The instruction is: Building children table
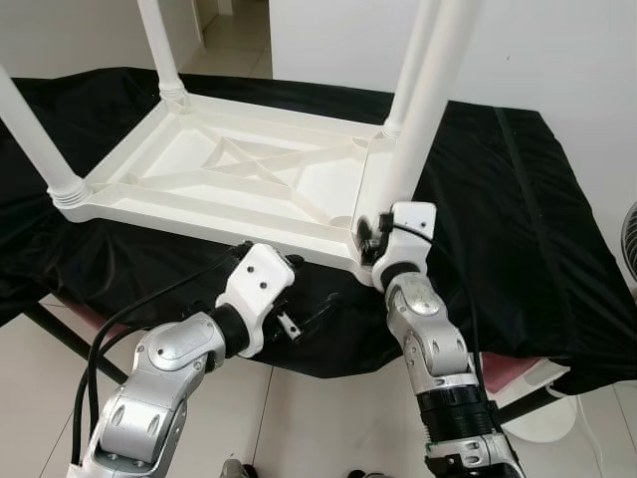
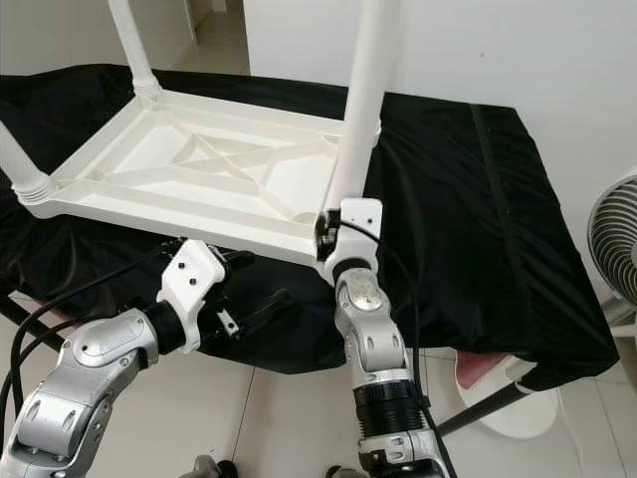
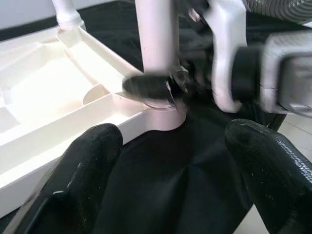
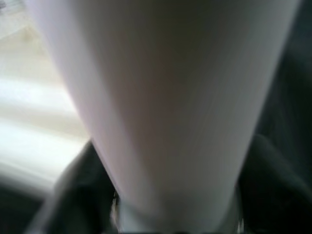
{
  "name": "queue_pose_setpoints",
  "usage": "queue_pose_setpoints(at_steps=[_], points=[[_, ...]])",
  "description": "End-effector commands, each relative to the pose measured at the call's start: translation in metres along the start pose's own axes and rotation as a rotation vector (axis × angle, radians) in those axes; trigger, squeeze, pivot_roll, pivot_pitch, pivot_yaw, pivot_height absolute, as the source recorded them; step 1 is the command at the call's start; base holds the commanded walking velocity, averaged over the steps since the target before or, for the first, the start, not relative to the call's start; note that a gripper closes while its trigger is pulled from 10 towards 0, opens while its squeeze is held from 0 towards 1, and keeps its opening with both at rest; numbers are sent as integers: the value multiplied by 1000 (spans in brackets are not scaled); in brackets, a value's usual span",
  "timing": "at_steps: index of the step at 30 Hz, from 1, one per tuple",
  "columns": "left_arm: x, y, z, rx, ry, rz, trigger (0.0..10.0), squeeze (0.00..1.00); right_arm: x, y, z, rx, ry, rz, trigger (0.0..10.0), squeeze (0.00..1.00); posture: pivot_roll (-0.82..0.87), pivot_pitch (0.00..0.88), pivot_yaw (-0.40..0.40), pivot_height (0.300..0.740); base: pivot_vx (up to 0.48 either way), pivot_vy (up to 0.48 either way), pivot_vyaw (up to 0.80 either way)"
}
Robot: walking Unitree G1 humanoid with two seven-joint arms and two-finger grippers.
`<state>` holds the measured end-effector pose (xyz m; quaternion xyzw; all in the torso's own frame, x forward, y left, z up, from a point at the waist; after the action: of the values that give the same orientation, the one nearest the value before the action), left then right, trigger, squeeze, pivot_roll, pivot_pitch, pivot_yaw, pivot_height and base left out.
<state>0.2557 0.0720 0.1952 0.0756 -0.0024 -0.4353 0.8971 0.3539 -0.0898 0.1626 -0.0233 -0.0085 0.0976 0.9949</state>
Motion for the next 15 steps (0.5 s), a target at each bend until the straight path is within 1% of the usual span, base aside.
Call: queue_pose_setpoints(at_steps=[1, 2, 3, 4, 6, 7, 9, 12, 13, 14, 15], points=[[-1, 3, -1, -8, 3, 57, 10000, 0, -1, 19, 9, 4, -40, 161, 10000, 992, -18, 162, 43, 740, 0, 0, 0], [-1, 3, -1, -9, 2, 58, 10000, 0, -3, 24, 16, -15, -73, 220, 10000, 0, -18, 162, 43, 740, 0, 0, 0], [-1, 3, -1, -10, 2, 59, 10000, 0, -5, 25, 24, -67, -112, 304, 10000, 0, -18, 162, 43, 740, 0, 0, 0], [-1, 3, -1, -10, 2, 59, 10000, 0, -5, 25, 24, -67, -112, 304, 10000, 0, -18, 162, 43, 740, 0, 0, 0], [-1, 4, -1, -10, 2, 60, 10000, 0, -6, 22, 31, -125, -141, 379, 10000, 0, -18, 164, 42, 740, 0, 0, 0], [-1, 4, -1, -10, 2, 60, 10000, 0, -6, 22, 31, -125, -141, 379, 10000, 0, -18, 164, 42, 740, 0, 0, 0], [-1, 4, -1, -10, 3, 62, 10000, 0, -6, 9, 39, -233, -170, 487, 10000, 0, -16, 165, 41, 740, 0, 0, 0], [-1, 4, -1, -10, 3, 62, 10000, 0, -6, 9, 39, -233, -170, 487, 10000, 0, -16, 165, 41, 740, 0, 0, 0], [-2, 4, -1, -10, 3, 63, 10000, 0, -7, 3, 41, -288, -166, 556, 10000, 0, -12, 167, 41, 740, 0, 0, 0], [-2, 4, -1, -10, 3, 63, 10000, 0, -7, 3, 41, -288, -166, 556, 10000, 0, -12, 167, 41, 740, 0, 0, 0], [-2, 4, -1, -9, 4, 64, 10000, 0, -5, -2, 42, -353, -155, 624, 10000, 0, -11, 166, 42, 740, 0, 0, 0]])
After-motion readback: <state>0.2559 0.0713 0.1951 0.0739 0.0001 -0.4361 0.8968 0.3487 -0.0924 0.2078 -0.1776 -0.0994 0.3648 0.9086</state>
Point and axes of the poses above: a point about 5 cm out from each wrist's last joint towards the gripper, its own x axis pointing out of the wrist towards the gripper, its own z axis along the axis of the wrist's last joint, y = z × x, the point moved 3 cm from there along x, pointing out of the wrist towards the gripper, and after that the axes turned 7 degrees about -x, right-handed, at the moved point
